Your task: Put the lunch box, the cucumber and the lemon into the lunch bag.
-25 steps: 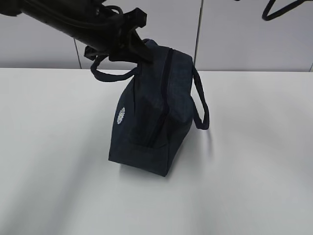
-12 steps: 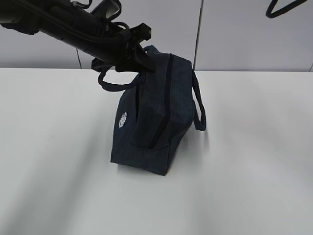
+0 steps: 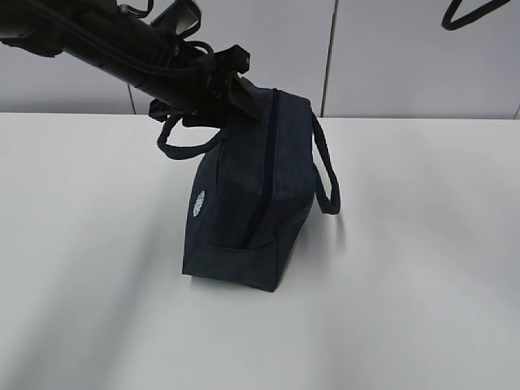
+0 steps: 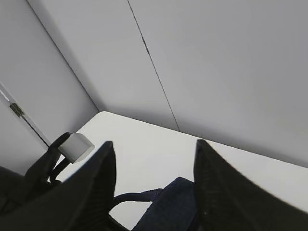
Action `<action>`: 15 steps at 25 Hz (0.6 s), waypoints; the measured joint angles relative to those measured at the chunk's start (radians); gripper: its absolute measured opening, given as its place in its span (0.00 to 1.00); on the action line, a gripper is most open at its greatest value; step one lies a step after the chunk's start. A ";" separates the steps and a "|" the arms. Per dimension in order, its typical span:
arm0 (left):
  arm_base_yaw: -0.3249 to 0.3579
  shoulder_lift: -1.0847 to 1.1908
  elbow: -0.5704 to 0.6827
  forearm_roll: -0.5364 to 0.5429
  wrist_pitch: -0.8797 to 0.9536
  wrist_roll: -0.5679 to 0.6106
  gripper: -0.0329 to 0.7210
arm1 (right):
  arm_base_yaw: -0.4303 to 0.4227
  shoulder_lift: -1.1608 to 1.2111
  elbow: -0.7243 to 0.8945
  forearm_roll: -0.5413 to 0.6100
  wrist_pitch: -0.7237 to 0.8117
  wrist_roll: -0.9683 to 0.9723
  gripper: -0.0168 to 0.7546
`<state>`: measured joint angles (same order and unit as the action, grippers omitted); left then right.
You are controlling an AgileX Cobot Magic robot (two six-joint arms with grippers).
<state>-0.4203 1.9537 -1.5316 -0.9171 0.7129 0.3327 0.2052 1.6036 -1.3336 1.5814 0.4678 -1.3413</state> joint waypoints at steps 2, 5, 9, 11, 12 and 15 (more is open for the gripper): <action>0.003 0.000 0.000 0.002 0.006 0.000 0.42 | 0.000 0.000 0.000 -0.002 0.000 0.000 0.53; 0.022 0.000 -0.001 0.025 0.034 -0.001 0.47 | 0.000 0.000 0.000 -0.002 0.000 0.000 0.53; 0.065 0.000 -0.001 0.075 0.086 -0.002 0.48 | 0.000 0.000 0.000 -0.002 0.000 0.000 0.53; 0.085 -0.002 -0.001 0.111 0.098 -0.004 0.48 | 0.000 0.000 0.000 -0.002 0.000 0.000 0.53; 0.095 -0.008 -0.001 0.131 0.101 -0.003 0.48 | 0.000 0.000 0.000 -0.002 0.000 0.000 0.53; 0.116 -0.045 -0.001 0.217 0.106 -0.003 0.48 | 0.000 0.000 0.000 -0.002 0.000 0.000 0.53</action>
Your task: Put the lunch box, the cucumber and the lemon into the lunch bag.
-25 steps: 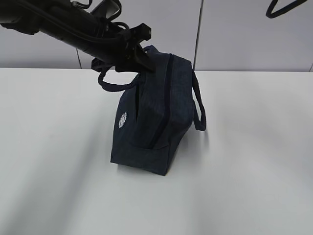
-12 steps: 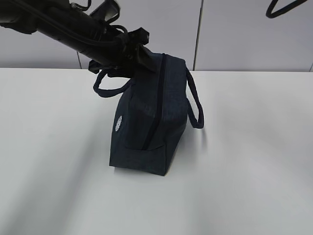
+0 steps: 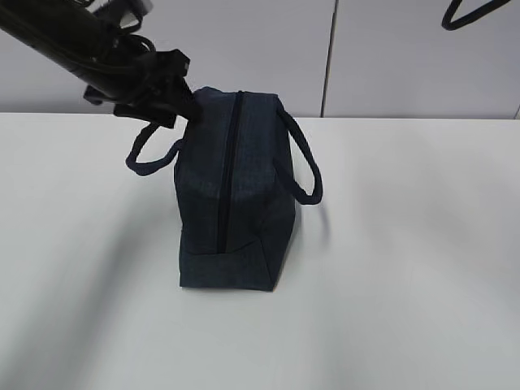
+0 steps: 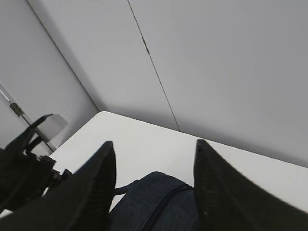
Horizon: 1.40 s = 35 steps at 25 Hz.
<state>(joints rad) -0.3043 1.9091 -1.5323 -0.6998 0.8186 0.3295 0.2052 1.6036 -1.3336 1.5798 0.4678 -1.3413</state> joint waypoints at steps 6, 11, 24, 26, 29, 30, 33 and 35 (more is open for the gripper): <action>0.013 -0.096 0.000 0.125 0.013 0.000 0.48 | 0.000 -0.010 0.000 -0.030 0.002 0.059 0.53; 0.013 -0.189 0.000 0.177 0.036 0.000 0.48 | -0.009 -0.090 0.000 -0.128 -0.019 0.218 0.53; 0.013 -0.336 0.000 0.204 0.163 0.000 0.48 | -0.086 -0.188 -0.486 -0.992 0.507 0.998 0.53; 0.013 -0.378 0.000 0.208 0.172 0.000 0.48 | -0.086 -0.209 -0.527 -1.116 0.591 1.062 0.53; 0.013 -0.452 0.000 0.212 0.204 0.000 0.48 | -0.086 -0.253 -0.537 -1.207 0.694 1.107 0.53; 0.013 -0.482 0.000 0.212 0.216 0.000 0.48 | -0.086 -0.269 -0.537 -1.223 0.719 1.117 0.53; 0.013 -0.576 0.000 0.214 0.252 0.000 0.48 | -0.086 -0.319 -0.537 -1.243 0.786 1.130 0.53; 0.013 -0.639 0.000 0.216 0.290 -0.004 0.48 | -0.086 -0.356 -0.537 -1.250 0.799 1.135 0.53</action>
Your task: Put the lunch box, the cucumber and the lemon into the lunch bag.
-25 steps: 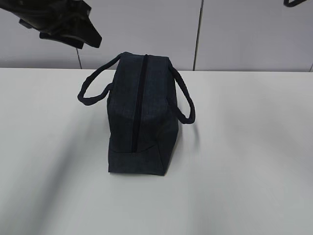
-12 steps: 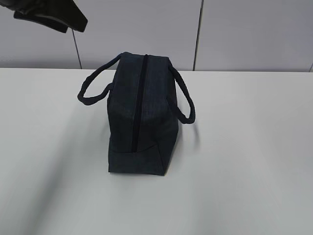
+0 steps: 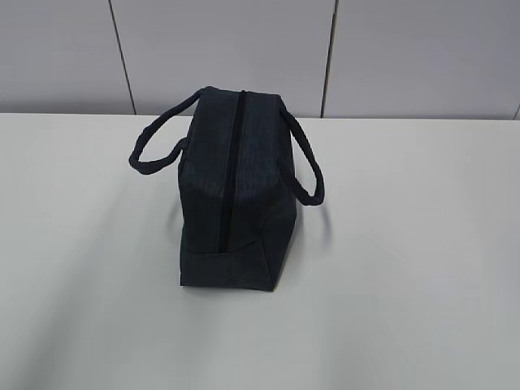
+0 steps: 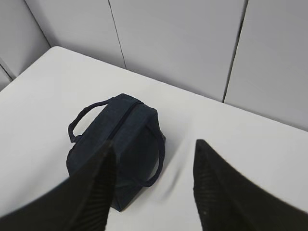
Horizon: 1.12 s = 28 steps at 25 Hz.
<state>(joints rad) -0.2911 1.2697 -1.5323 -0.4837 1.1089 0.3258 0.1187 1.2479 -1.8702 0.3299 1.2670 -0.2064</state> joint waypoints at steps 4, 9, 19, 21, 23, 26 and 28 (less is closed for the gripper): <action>0.000 -0.123 0.000 0.004 0.084 -0.012 0.48 | 0.000 -0.110 0.068 -0.004 0.000 0.013 0.53; 0.000 -0.302 0.047 0.016 0.116 -0.033 0.48 | 0.000 -0.305 0.317 -0.004 0.002 0.022 0.53; 0.000 -0.752 0.407 0.177 0.098 -0.087 0.47 | 0.000 -0.749 0.711 -0.076 -0.053 0.024 0.53; 0.000 -0.838 0.478 0.205 0.098 -0.096 0.47 | 0.000 -0.817 0.770 -0.096 -0.050 0.024 0.53; 0.000 -0.928 0.551 0.227 0.098 -0.105 0.47 | 0.000 -0.889 0.833 -0.108 -0.048 0.024 0.53; 0.000 -1.047 0.631 0.246 0.106 -0.111 0.47 | 0.000 -0.982 0.928 -0.112 -0.042 0.024 0.53; 0.000 -1.120 0.671 0.261 0.117 -0.120 0.47 | 0.000 -1.043 0.997 -0.113 -0.038 0.024 0.53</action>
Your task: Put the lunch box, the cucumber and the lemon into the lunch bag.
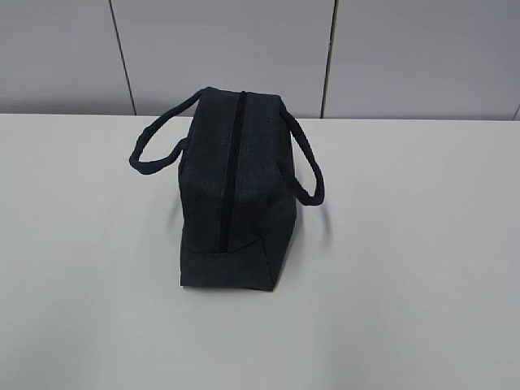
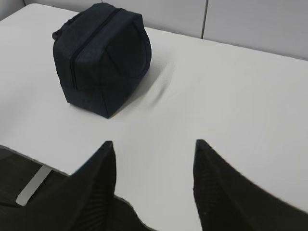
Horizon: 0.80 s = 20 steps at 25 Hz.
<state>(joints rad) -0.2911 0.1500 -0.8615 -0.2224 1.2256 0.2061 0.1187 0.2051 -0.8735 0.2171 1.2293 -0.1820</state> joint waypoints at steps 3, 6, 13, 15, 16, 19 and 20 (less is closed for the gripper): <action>0.000 -0.084 0.052 0.034 0.025 -0.007 0.46 | 0.000 -0.103 0.090 -0.005 0.002 0.000 0.53; 0.000 -0.135 0.097 0.058 0.034 -0.020 0.46 | 0.000 -0.183 0.173 -0.035 0.007 0.000 0.53; 0.000 -0.139 0.223 0.064 0.040 -0.046 0.46 | 0.000 -0.224 0.307 -0.124 0.016 0.000 0.53; 0.000 -0.139 0.265 0.064 0.040 -0.046 0.46 | 0.000 -0.224 0.334 -0.134 0.014 0.002 0.53; 0.000 -0.139 0.285 0.064 0.040 -0.046 0.46 | 0.000 -0.224 0.341 -0.137 0.012 0.002 0.53; 0.000 -0.139 0.307 0.077 0.027 -0.046 0.45 | 0.000 -0.224 0.353 -0.139 -0.021 0.004 0.53; 0.000 -0.139 0.307 0.081 0.015 -0.046 0.45 | 0.000 -0.224 0.361 -0.139 -0.036 0.004 0.52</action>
<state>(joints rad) -0.2911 0.0114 -0.5544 -0.1409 1.2409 0.1606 0.1187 -0.0186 -0.5124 0.0784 1.1933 -0.1782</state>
